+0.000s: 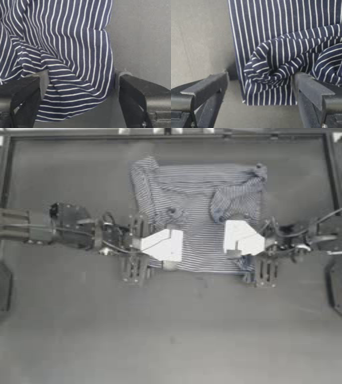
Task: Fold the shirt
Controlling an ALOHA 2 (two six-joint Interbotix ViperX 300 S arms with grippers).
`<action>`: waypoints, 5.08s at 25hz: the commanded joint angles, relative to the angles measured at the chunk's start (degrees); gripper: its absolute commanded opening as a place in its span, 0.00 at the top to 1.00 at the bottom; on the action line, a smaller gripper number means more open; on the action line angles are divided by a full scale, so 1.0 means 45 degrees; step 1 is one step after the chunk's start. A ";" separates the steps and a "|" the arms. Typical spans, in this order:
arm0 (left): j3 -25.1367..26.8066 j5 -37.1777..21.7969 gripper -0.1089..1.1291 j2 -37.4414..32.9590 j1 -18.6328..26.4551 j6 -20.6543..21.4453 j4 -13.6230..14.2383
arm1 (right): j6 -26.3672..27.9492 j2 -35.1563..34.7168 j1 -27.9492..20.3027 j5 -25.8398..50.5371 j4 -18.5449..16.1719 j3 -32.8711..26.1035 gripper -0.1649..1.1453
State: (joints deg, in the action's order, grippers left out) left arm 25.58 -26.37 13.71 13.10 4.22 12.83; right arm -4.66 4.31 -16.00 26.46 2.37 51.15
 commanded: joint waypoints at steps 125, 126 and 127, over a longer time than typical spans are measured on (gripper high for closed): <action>0.2266 -0.1855 0.87 -0.2422 0.0156 -0.8652 0.2734 | 1.0508 -0.0059 -0.0605 0.1426 -0.3730 -0.1582 0.82; 0.2246 -0.1797 0.86 -0.2344 0.0176 -0.8652 0.2656 | 1.0469 -0.0059 -0.0605 0.1348 -0.3672 -0.1582 0.82; 0.2227 -0.1797 0.84 -0.2305 0.0156 -0.8652 0.2598 | 1.0410 -0.0059 -0.0605 0.1289 -0.3613 -0.1582 0.82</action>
State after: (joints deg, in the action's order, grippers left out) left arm 36.04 -34.45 4.22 13.54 -34.89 25.05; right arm 42.45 3.25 -18.54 32.43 -14.41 44.38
